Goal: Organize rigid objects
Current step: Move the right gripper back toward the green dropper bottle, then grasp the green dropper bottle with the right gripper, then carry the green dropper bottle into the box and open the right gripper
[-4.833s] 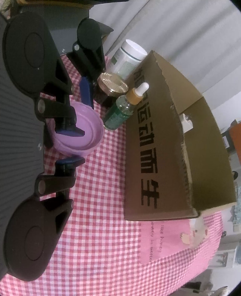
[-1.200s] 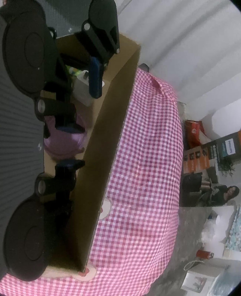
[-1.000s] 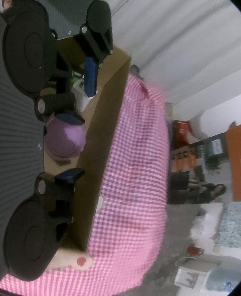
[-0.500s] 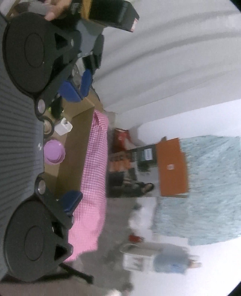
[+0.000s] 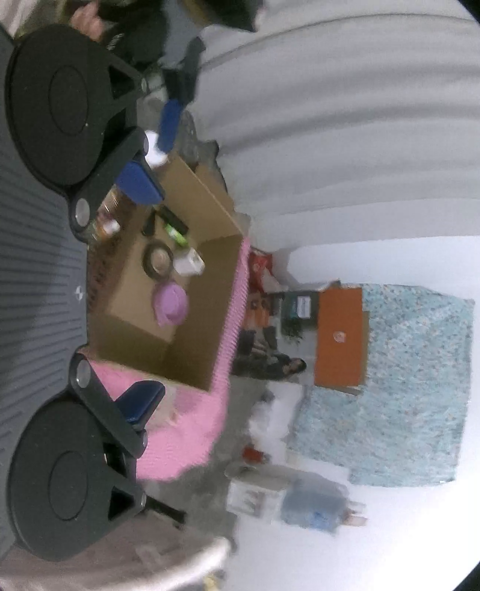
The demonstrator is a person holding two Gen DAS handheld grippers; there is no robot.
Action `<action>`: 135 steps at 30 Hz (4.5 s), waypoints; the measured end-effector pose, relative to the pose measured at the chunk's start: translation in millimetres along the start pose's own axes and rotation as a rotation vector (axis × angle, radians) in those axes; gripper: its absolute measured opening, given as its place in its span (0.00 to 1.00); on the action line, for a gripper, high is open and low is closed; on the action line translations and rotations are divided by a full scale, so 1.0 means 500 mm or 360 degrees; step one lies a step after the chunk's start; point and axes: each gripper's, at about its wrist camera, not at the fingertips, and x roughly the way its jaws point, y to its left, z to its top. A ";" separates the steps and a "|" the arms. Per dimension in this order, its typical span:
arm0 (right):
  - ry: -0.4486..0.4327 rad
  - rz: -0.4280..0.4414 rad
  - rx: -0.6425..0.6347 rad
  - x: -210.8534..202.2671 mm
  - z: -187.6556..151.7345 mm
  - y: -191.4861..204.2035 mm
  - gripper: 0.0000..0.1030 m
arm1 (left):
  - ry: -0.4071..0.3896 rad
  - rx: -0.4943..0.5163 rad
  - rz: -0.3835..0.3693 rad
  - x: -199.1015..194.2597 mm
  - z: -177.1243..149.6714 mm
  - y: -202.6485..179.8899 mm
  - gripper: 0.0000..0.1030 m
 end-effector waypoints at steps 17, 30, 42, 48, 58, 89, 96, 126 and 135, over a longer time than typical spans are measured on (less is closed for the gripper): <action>0.0196 0.0153 0.0380 0.212 -0.132 -0.012 1.00 | -0.0045 0.0380 0.0522 0.166 -0.094 -0.021 0.95; 0.0266 0.0256 0.0360 0.305 -0.124 0.008 0.69 | 0.0006 0.0341 0.0613 0.209 -0.081 0.012 0.51; 0.0310 0.0297 0.0308 0.312 -0.124 0.020 0.32 | 0.0016 0.0283 0.0535 0.222 -0.074 0.022 0.30; 0.0340 0.0292 0.0345 0.286 -0.135 0.007 0.28 | 0.0018 0.0286 0.0451 0.218 -0.085 -0.006 0.29; 0.0349 0.0204 0.0386 0.214 -0.173 -0.022 0.28 | 0.0006 0.0418 0.0341 0.217 -0.111 -0.067 0.24; 0.0503 0.0215 0.0333 0.284 -0.199 -0.029 0.48 | 0.0145 0.0440 0.0345 0.281 -0.137 -0.045 0.35; 0.0503 0.0254 0.0393 0.287 -0.202 -0.039 0.41 | 0.0138 0.0398 0.0336 0.279 -0.128 -0.029 0.31; 0.0180 0.0386 0.0153 0.197 0.046 -0.023 0.39 | -0.0148 0.0461 0.0493 0.174 0.069 -0.066 0.30; 0.0383 0.0434 0.0230 0.339 0.079 -0.098 0.39 | 0.0038 0.0271 0.0473 0.274 0.109 0.016 0.30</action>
